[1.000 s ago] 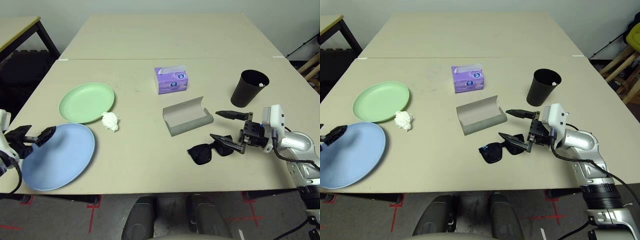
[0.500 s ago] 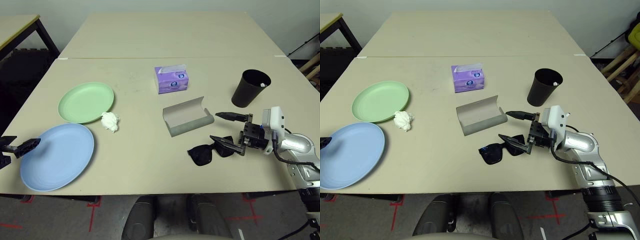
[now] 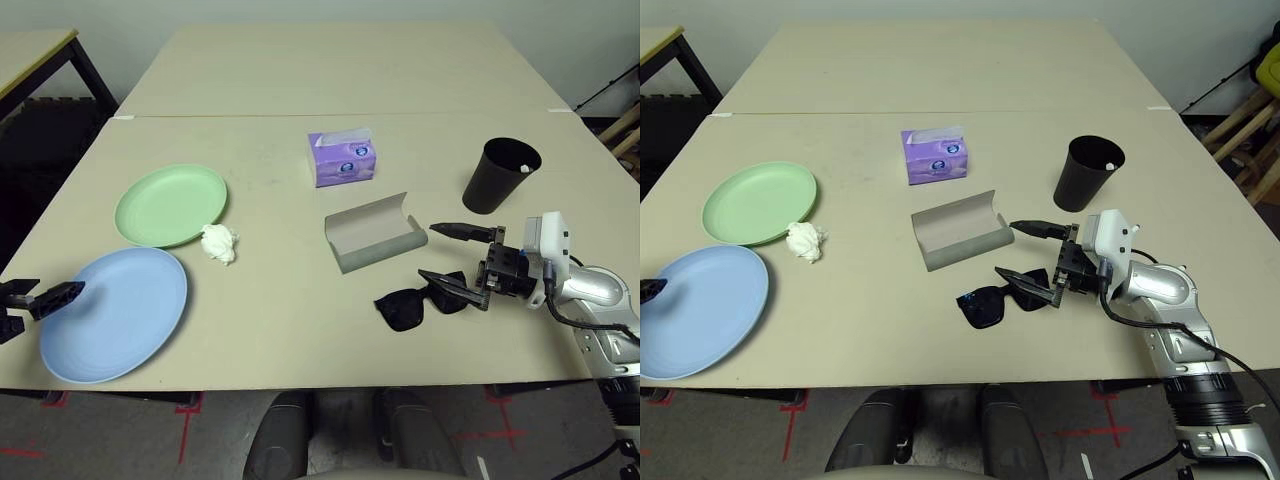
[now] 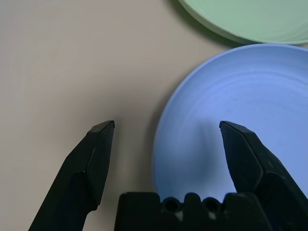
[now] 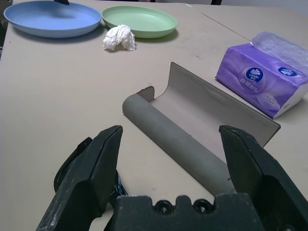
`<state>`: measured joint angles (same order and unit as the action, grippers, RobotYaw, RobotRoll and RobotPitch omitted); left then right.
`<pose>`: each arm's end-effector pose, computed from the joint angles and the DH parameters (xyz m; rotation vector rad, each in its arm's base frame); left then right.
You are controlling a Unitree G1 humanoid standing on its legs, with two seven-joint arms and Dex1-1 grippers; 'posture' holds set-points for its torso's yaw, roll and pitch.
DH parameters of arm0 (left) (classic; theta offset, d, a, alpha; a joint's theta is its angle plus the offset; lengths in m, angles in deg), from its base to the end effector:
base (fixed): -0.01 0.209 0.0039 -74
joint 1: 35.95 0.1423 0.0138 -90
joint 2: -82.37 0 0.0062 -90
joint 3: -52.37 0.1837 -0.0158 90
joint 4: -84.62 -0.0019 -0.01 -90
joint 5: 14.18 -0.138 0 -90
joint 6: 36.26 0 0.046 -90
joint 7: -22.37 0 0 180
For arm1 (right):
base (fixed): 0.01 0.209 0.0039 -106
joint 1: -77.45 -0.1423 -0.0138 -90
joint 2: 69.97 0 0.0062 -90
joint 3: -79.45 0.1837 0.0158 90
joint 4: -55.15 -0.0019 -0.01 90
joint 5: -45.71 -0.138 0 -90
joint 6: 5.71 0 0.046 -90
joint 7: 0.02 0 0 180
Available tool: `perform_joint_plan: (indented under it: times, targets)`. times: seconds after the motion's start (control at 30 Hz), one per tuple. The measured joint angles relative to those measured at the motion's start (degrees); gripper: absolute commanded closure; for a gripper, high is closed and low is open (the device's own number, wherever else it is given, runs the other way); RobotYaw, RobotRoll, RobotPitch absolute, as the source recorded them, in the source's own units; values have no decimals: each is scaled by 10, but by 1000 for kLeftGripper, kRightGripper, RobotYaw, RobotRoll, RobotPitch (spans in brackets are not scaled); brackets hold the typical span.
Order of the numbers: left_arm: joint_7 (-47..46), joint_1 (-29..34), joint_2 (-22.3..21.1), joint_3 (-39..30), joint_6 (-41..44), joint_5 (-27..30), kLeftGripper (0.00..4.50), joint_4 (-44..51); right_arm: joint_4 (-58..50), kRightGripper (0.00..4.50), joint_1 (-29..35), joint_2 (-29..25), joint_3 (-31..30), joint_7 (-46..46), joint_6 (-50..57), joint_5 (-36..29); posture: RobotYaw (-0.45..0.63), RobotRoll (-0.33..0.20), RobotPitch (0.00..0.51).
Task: Organize and tidy the items on the table.
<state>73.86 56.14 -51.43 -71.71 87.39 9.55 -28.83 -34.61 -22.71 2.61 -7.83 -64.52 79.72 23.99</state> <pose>0.1389 0.4337 0.1660 0.0300 0.5424 -0.0449 0.2337 -0.2511 0.1226 -0.3315 -0.1305 1.1100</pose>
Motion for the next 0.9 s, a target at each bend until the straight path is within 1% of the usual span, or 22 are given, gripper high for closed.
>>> perform_joint_plan:
  times: [0.17, 0.37, 0.43, 0.47, 0.53, 0.57, 0.6, 0.7, 0.77, 0.8, 0.83, 0.9]
  targets:
    - [0, -9, 1, 19, 3, -1, 32, -4, -8, 20, 1, 0, 0, 4, 5, 0, 73, 0, 138]
    - [0, -14, 1, 27, 3, -1, 32, -17, -22, 20, 10, 0, 0, 10, 10, 0, 69, 0, 140]
    - [1, -13, 1, 27, 3, -1, 396, -19, -26, 0, 15, 0, 0, 11, 11, -1, 70, 0, 140]
    - [1, -12, 1, 27, 4, -1, 646, -19, -26, 0, 17, 0, 0, 12, 12, -1, 70, 0, 140]
    - [1, -8, 1, 26, 5, -1, 1318, -19, -27, 0, 18, 0, 0, 14, 14, -1, 73, 0, 140]
    - [2, -5, 1, 26, 6, -1, 1774, -19, -29, 0, 18, 0, 0, 15, 15, -1, 73, 0, 140]
    - [3, -2, 1, 26, 7, -1, 2062, -19, -31, 0, 18, 0, 0, 16, 15, -1, 73, 0, 140]
    - [3, 2, 1, 24, 7, 0, 3289, -19, -33, 0, 18, 0, 0, 18, 18, -1, 75, 0, 139]
    - [3, 4, 1, 21, 7, 1, 4022, -18, -34, 0, 17, 0, 0, 19, 20, -1, 76, 0, 139]
    - [7, 5, 1, 14, 8, 5, 4315, -17, -34, 0, 17, 0, 0, 19, 22, -1, 76, 0, 138]
    - [13, 5, 1, 9, 10, 9, 4438, -13, -35, 0, 17, 0, 0, 19, 24, -1, 75, 0, 139]
    - [17, 8, 1, 7, 15, 13, 4438, -6, -39, 0, 14, 0, -1, 20, 26, -1, 73, 0, 139]
